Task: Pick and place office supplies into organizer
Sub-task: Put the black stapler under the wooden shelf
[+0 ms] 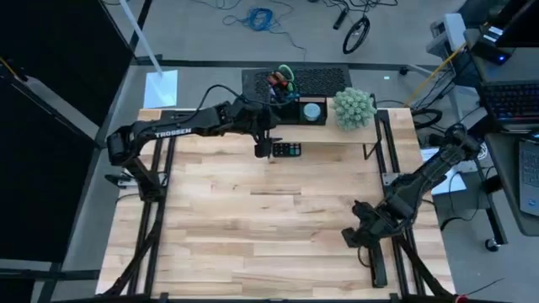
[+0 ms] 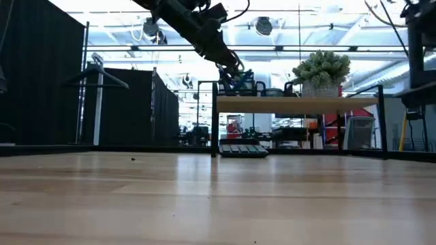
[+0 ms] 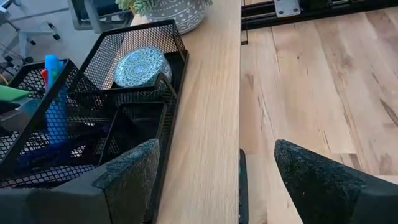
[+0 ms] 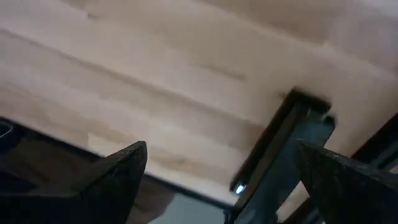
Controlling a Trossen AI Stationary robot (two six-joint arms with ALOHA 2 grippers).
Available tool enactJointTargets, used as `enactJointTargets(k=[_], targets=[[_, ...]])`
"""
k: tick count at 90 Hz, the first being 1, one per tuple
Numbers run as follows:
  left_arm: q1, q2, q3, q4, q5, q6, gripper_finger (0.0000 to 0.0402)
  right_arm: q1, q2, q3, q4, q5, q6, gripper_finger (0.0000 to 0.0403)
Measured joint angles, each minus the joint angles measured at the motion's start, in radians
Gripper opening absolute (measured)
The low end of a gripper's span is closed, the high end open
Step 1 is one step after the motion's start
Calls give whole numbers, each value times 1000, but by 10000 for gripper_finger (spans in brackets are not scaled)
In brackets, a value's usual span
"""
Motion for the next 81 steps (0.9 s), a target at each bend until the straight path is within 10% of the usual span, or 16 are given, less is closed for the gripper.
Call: enactJointTargets(k=[81], targets=[[0, 0, 0, -1, 0, 0, 309, 213, 297, 0, 142, -196, 255, 384]])
